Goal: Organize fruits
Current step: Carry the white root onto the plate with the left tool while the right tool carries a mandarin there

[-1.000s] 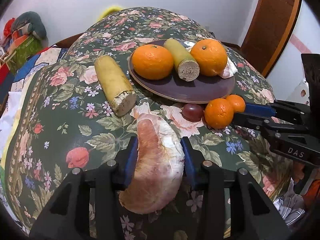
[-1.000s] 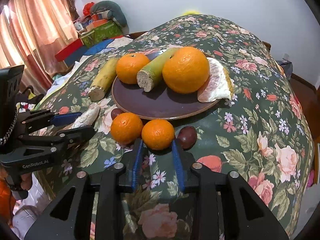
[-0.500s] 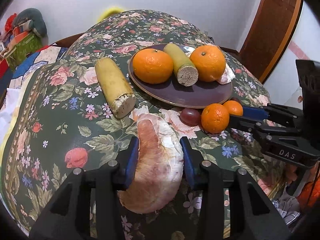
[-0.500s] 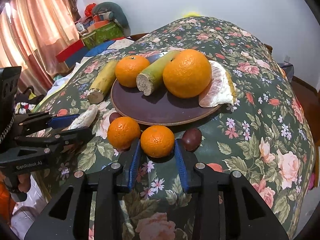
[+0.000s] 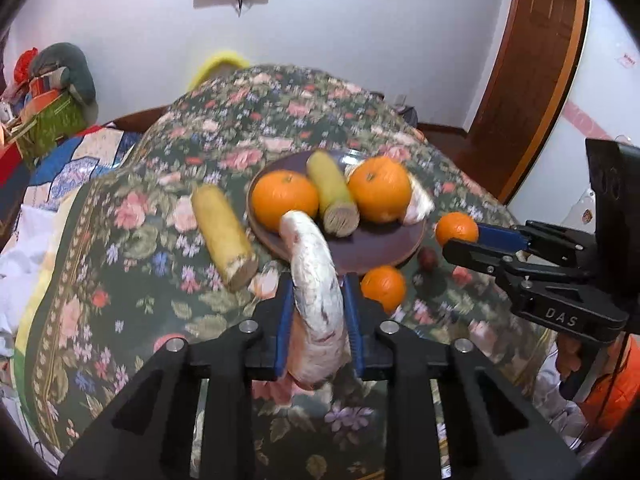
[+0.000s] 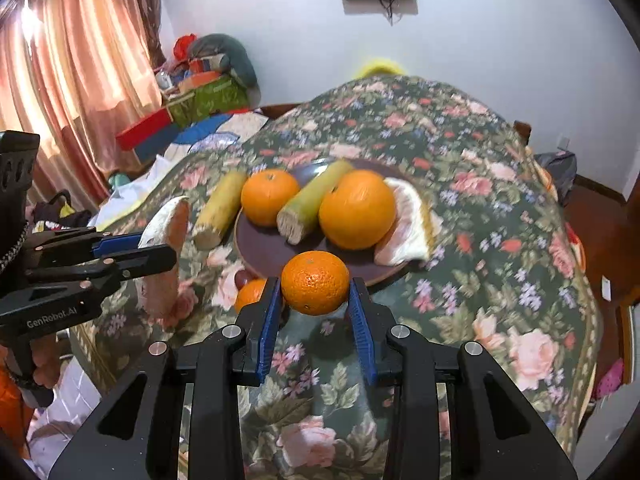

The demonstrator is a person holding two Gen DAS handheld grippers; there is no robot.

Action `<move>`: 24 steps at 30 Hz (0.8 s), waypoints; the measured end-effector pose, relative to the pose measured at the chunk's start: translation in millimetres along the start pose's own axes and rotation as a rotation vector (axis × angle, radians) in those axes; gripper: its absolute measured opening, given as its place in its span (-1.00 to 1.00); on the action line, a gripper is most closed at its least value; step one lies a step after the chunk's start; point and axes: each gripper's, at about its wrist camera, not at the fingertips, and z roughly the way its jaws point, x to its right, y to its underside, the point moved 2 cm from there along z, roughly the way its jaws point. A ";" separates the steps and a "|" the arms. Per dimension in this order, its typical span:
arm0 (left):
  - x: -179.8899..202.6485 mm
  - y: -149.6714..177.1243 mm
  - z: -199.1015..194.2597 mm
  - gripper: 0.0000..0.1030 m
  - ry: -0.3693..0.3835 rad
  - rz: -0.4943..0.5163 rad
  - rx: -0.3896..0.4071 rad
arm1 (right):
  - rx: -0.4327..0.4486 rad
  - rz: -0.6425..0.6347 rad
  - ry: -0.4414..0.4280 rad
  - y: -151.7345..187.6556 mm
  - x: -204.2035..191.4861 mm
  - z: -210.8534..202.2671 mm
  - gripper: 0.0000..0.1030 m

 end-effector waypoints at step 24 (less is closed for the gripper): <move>0.1 -56.1 28.8 -0.57 0.006 -0.027 0.066 | -0.052 0.025 -0.018 -4.3 14.0 37.2 -0.39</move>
